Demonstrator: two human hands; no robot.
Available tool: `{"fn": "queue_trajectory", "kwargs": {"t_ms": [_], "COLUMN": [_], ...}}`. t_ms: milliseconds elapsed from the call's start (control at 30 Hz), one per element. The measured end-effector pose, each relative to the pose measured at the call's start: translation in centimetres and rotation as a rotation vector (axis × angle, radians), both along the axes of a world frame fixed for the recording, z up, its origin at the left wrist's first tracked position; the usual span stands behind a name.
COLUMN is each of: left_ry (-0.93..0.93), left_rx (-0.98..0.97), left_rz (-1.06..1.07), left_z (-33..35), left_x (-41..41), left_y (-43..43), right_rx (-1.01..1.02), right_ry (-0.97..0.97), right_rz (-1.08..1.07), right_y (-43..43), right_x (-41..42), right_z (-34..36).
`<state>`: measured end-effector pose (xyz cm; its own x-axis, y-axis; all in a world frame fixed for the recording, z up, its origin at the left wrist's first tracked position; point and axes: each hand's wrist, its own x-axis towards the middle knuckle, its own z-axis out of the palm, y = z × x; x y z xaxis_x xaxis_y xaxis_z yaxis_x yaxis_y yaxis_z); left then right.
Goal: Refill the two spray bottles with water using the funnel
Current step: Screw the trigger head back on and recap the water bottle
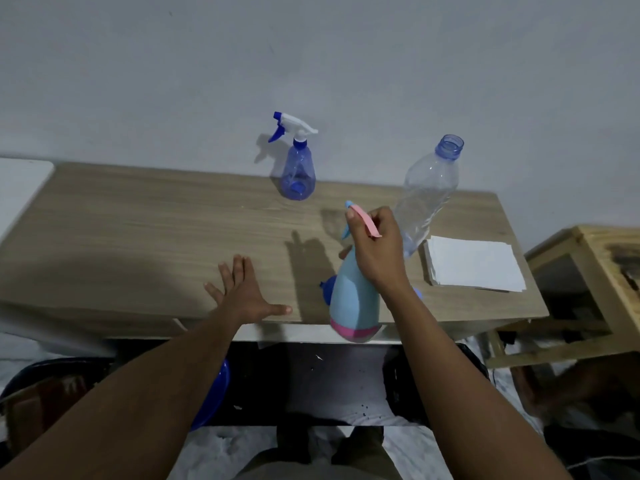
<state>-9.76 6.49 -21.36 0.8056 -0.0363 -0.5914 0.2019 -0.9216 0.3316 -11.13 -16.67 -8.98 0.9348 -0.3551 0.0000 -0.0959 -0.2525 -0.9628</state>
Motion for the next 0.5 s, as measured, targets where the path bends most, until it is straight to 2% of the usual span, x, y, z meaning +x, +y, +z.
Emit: {"fn": "queue_trajectory", "kwargs": {"t_ms": [100, 167, 500], "left_ry": [0.072, 0.113, 0.206], "left_rx": [0.027, 0.051, 0.063], "left_rz": [-0.031, -0.052, -0.080], "left_z": [0.2, 0.2, 0.5], "left_x": [0.9, 1.2, 2.2], "left_y": [-0.2, -0.1, -0.2], "right_rx": [-0.024, -0.107, -0.431], "right_ry": [-0.145, -0.161, 0.076], "right_rz": [-0.086, -0.102, -0.041], "right_y": [0.5, 0.5, -0.9], "right_x": [3.4, 5.9, 18.5], "right_z": [1.3, 1.9, -0.4]}}
